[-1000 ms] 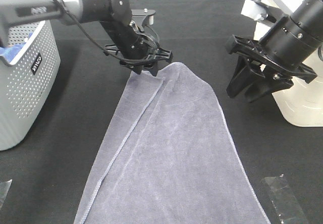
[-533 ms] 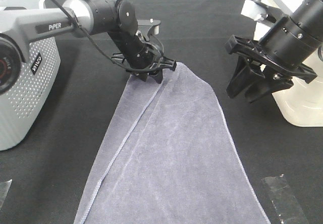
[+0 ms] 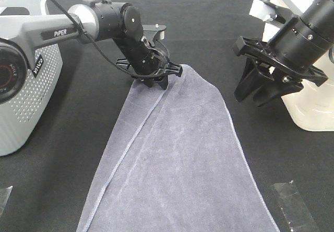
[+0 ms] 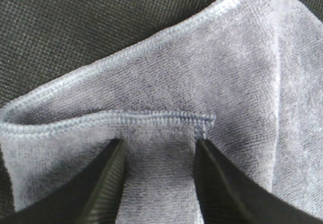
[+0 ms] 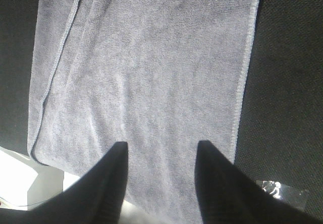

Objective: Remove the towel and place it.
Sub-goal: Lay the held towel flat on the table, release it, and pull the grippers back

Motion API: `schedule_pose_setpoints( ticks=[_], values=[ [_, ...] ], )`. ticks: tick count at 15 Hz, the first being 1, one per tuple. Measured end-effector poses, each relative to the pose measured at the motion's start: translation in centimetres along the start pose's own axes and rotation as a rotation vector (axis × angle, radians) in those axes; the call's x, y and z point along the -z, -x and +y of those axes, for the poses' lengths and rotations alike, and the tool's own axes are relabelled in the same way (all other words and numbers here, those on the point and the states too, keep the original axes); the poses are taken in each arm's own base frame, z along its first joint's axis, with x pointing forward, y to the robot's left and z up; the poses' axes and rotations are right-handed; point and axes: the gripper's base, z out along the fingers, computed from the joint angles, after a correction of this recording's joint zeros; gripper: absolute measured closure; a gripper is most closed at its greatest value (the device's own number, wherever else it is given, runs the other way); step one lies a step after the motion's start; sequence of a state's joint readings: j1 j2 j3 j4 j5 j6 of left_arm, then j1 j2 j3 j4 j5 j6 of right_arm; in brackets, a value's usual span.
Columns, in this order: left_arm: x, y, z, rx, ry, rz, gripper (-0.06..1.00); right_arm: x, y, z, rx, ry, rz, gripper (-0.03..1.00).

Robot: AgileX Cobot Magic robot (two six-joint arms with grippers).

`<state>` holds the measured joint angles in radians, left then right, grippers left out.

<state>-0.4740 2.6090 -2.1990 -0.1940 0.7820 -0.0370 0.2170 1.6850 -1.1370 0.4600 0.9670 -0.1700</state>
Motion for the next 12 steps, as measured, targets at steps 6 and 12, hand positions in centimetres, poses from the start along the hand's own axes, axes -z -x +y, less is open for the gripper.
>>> schedule_pose_setpoints(
  ticks=[6,12],
  values=[
    [0.44,0.91,-0.89,0.03,-0.058,-0.04,0.52,0.0,0.0,0.0,0.0,0.0,0.0,0.56],
    [-0.47,0.45,-0.62,0.025,-0.048,-0.022,0.53,0.0,0.0,0.0,0.0,0.0,0.0,0.56]
  ],
)
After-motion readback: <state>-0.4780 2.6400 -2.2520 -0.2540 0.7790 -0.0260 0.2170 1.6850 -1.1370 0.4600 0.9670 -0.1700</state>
